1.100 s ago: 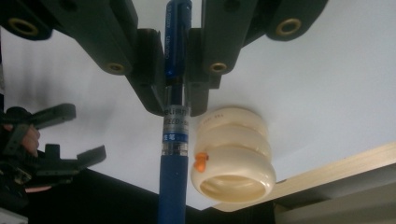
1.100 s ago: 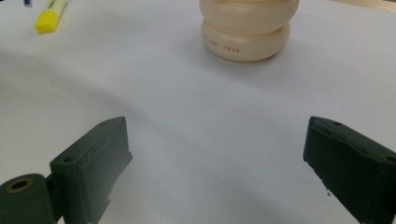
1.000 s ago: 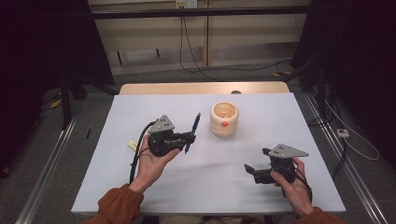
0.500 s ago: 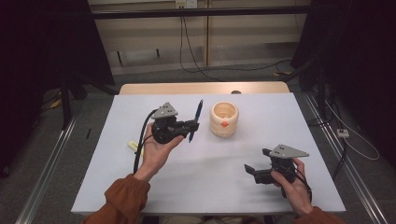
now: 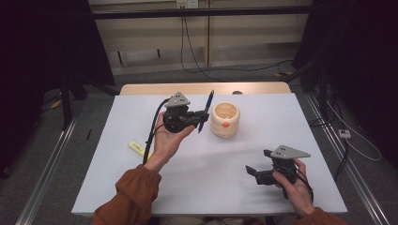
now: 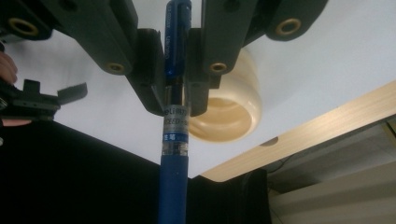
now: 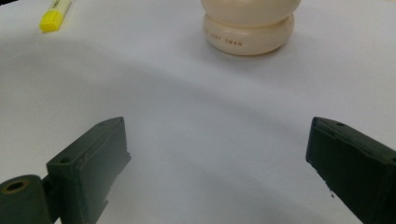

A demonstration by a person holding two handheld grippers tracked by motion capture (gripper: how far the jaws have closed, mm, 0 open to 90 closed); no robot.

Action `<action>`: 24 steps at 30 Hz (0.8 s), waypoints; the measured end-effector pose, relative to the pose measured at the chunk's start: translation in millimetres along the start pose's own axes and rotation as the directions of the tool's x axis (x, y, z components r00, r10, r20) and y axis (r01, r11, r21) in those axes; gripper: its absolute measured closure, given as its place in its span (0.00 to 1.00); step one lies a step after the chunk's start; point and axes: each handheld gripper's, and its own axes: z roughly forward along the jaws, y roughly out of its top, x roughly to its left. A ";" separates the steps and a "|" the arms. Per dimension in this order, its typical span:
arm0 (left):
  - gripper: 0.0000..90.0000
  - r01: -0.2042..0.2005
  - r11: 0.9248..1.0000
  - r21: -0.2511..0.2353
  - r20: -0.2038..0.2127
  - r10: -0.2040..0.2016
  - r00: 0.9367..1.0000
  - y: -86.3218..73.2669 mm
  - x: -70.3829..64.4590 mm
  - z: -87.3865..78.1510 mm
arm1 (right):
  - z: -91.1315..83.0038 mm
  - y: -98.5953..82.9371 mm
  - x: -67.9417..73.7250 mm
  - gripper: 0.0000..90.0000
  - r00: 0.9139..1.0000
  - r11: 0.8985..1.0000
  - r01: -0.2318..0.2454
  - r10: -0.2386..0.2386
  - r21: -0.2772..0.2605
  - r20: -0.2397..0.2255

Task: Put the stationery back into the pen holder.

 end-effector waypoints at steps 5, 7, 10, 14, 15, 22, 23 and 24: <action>0.89 0.020 1.000 -0.010 0.004 -0.020 1.000 4.0 2.2 10.3 | 0.2 -0.7 0.1 0.06 1.000 1.000 0.000 0.000 0.008 0.005; 0.89 0.026 1.000 -0.008 0.005 -0.026 1.000 4.6 3.5 14.2 | 0.1 -0.9 0.0 0.06 1.000 1.000 -0.001 0.001 0.009 0.004; 0.89 0.034 0.999 -0.007 0.008 -0.034 0.999 5.9 6.3 18.7 | 0.0 -1.3 -0.2 0.06 1.000 1.000 -0.005 0.005 0.009 0.003; 0.89 0.012 1.000 -0.002 -0.002 -0.012 1.000 10.1 8.4 23.9 | 0.4 -1.4 -0.2 0.06 1.000 1.000 -0.001 0.001 0.011 0.001; 0.89 0.008 1.000 0.001 -0.004 -0.008 1.000 11.3 8.8 24.8 | 0.7 -1.5 -0.1 0.06 1.000 1.000 0.000 0.000 0.013 0.000; 0.89 0.012 1.000 -0.013 -0.014 -0.012 1.000 21.5 12.1 39.1 | 1.1 -2.0 -0.1 0.06 1.000 1.000 -0.002 0.002 0.017 -0.005; 0.89 0.013 1.000 -0.020 -0.008 -0.013 1.000 22.7 12.4 41.7 | 1.1 -2.1 -0.1 0.06 1.000 1.000 -0.001 0.001 0.017 -0.006; 0.89 0.011 1.000 -0.024 -0.007 -0.011 1.000 24.0 12.8 44.0 | 1.1 -2.1 0.0 0.06 1.000 1.000 0.000 0.001 0.018 -0.007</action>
